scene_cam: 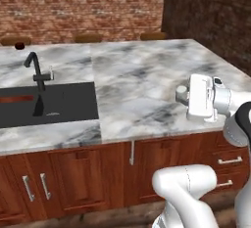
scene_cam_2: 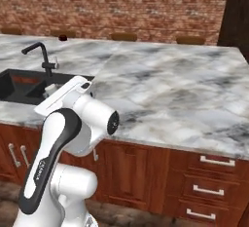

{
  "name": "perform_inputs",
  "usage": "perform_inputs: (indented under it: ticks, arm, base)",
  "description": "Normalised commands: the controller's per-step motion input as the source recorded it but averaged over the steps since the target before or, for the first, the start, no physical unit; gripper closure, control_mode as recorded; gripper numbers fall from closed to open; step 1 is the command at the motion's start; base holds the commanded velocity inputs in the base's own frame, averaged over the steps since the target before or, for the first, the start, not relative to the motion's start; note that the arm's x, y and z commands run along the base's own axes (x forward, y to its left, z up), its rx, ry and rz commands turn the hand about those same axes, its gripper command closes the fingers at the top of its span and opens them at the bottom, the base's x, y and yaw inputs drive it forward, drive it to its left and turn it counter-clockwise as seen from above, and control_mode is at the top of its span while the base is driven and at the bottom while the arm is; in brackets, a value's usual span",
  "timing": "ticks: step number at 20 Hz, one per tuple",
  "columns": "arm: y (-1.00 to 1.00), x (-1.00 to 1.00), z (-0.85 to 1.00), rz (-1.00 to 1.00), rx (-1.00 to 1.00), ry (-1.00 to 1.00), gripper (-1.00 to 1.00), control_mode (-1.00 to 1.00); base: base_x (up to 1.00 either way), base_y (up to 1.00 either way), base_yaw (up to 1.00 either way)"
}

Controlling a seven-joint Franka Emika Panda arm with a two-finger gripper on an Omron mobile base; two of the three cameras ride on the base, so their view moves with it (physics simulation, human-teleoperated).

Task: Pick up the marshmallow and place it in the cup of hot chocolate on the dining counter.

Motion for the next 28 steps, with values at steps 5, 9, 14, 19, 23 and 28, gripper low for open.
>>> perform_inputs:
  ticks: [5, 9, 14, 19, 23, 28]
  arm:
    - [0.00, 0.00, 0.00, 0.00, 0.00, 0.00, 1.00, 1.00]
    - [0.00, 0.00, 0.00, 0.00, 0.00, 0.00, 1.00, 1.00]
    - [0.00, 0.00, 0.00, 0.00, 0.00, 0.00, 1.00, 1.00]
    - [0.00, 0.00, 0.00, 0.00, 0.00, 0.00, 1.00, 1.00]
    - [0.00, 0.00, 0.00, 0.00, 0.00, 0.00, 1.00, 1.00]
    - [0.00, 0.00, 0.00, 0.00, 0.00, 0.00, 1.00, 1.00]
  base:
    - [-0.09, 1.00, -0.10]
    - [-0.45, 1.00, 0.00]
    - [-0.44, 1.00, 0.00]
    - [-0.26, 1.00, 0.00]
    - [-0.09, 1.00, 0.00]
    - [-0.04, 1.00, 0.00]
